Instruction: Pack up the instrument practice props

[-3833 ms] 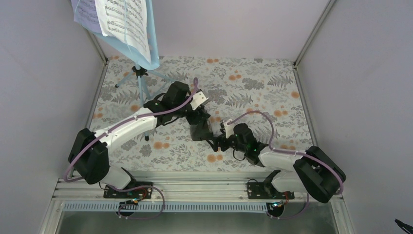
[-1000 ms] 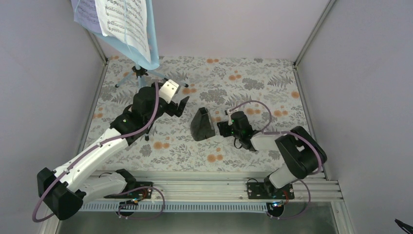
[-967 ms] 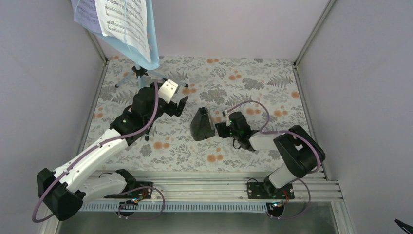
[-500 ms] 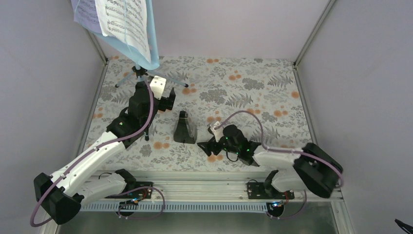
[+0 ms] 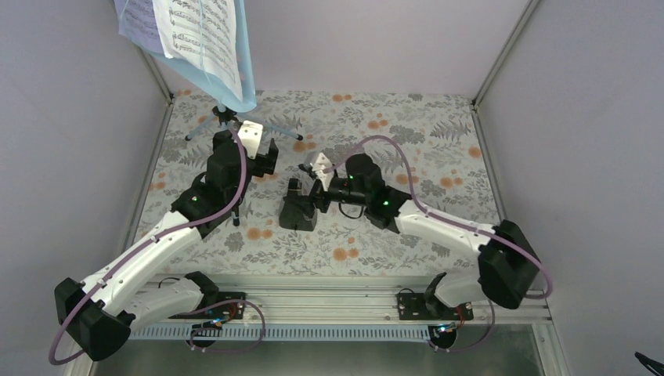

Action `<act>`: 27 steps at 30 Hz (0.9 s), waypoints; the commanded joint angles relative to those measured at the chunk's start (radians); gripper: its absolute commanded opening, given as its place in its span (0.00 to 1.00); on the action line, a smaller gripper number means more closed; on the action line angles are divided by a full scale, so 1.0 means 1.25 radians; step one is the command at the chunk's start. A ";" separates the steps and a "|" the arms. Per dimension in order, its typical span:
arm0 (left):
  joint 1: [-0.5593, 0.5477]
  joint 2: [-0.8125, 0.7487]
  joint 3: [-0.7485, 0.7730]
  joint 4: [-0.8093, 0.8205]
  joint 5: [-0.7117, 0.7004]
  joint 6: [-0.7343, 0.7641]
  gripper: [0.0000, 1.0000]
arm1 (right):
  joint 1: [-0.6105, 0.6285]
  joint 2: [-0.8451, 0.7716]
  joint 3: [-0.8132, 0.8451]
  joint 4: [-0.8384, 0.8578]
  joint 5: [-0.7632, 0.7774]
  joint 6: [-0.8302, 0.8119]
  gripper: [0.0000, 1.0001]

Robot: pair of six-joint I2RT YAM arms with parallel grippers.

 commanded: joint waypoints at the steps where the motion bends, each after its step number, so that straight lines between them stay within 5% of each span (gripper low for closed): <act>1: 0.005 -0.012 -0.008 0.014 -0.036 -0.006 1.00 | -0.006 0.088 0.090 -0.111 -0.066 -0.093 1.00; 8: 0.005 -0.006 -0.007 0.014 -0.027 -0.006 1.00 | -0.006 0.162 0.115 -0.124 -0.017 -0.135 0.95; 15: 0.004 0.010 -0.001 0.006 -0.025 -0.007 1.00 | -0.006 0.199 0.098 -0.057 0.007 -0.113 0.69; 21: 0.005 0.010 -0.002 0.008 -0.038 -0.005 1.00 | -0.006 0.136 -0.005 0.049 0.231 -0.024 0.48; 27: 0.005 0.014 0.000 0.008 -0.039 -0.008 1.00 | -0.012 0.068 -0.064 -0.028 0.560 0.095 0.48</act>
